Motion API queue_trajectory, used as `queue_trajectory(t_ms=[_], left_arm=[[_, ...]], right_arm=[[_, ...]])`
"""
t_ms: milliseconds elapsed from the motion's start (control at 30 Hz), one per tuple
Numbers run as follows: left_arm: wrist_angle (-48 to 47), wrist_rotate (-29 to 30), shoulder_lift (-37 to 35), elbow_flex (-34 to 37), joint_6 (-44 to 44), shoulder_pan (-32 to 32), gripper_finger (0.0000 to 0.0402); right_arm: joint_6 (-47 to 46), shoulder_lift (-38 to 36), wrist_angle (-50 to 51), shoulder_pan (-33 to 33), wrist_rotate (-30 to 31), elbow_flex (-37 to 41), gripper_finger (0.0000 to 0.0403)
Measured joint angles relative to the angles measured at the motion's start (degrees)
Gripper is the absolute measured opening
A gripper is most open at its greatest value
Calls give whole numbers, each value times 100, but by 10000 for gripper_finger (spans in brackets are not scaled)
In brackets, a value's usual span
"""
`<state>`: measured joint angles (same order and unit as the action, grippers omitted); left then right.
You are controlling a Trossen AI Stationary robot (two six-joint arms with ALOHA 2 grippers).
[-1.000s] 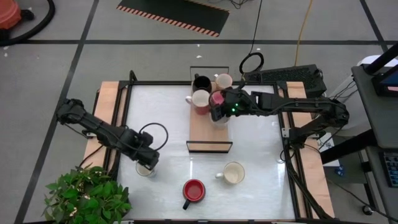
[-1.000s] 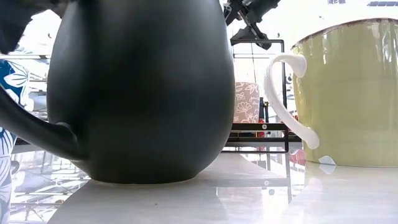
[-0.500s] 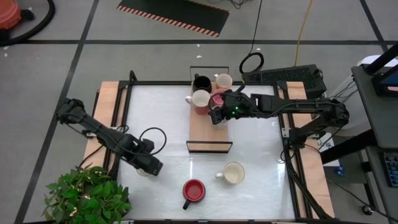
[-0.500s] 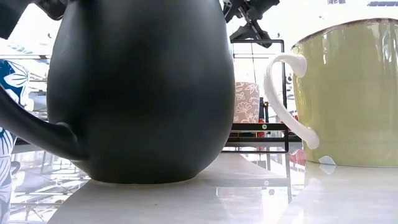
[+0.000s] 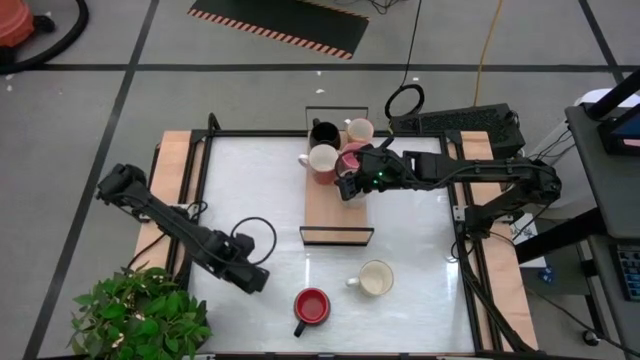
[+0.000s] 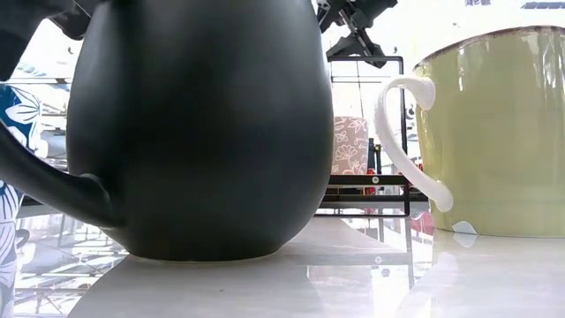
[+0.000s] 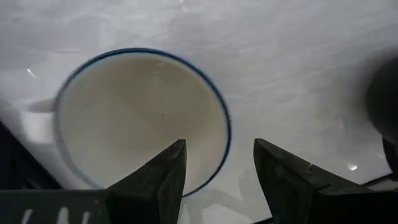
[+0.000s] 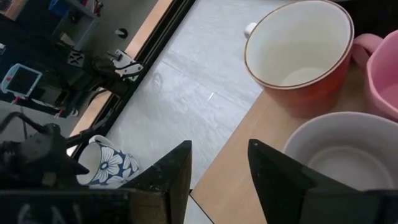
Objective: Place coffee mugs
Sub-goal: Put the blue pattern mug on the shelf
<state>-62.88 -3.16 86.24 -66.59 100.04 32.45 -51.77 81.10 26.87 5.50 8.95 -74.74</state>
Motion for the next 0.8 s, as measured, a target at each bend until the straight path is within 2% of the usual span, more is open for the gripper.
queue_trajectory(t_ms=[333,433,633,800], left_arm=[[13,18,556,0,-608,0,183],[19,17,618,0,-739,-26,143],[-3,-90,528,0,-1188,-284,26],[-357,0,365,-195,-1327,-608,22]], right_arm=[[6,0,265,0,0,0,151],[50,0,341,0,-1,0,151],[242,0,452,0,-24,0,151],[476,-96,635,0,-152,-8,151]])
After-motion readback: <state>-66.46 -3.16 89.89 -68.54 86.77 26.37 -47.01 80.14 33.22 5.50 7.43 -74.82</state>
